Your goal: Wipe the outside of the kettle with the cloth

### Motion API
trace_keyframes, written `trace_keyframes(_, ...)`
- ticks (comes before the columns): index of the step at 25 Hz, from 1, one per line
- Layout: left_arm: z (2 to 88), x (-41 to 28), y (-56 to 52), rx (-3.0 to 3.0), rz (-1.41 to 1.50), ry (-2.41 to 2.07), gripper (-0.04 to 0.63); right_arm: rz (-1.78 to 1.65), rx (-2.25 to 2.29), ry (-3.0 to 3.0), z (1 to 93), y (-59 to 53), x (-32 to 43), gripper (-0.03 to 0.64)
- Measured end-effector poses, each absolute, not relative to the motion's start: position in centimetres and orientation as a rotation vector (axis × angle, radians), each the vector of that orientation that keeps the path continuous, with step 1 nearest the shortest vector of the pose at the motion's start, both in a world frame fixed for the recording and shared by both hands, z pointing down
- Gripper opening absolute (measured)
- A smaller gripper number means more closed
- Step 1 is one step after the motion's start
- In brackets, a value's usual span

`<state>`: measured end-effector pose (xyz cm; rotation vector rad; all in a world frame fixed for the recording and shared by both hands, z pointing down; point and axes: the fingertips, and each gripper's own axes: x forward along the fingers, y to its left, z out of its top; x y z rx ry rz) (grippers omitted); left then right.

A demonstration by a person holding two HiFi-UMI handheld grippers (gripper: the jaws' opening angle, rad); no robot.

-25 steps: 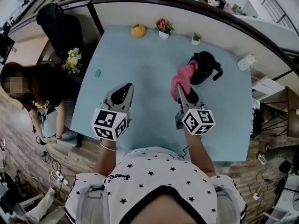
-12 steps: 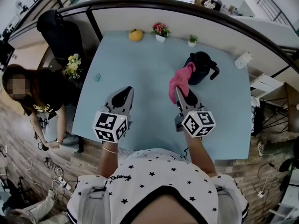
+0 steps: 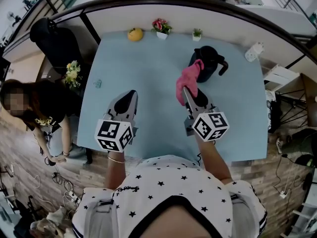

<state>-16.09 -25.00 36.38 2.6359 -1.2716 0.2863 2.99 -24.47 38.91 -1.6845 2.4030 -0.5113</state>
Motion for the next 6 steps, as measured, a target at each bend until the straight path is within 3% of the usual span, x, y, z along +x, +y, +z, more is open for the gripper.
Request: trace_keyframes(6,36.56,-15.68,-25.18,2.642,0.295,-1.26,0.029,-0.521,-1.68,2.384,38.87,-24.69,3.31,0.13)
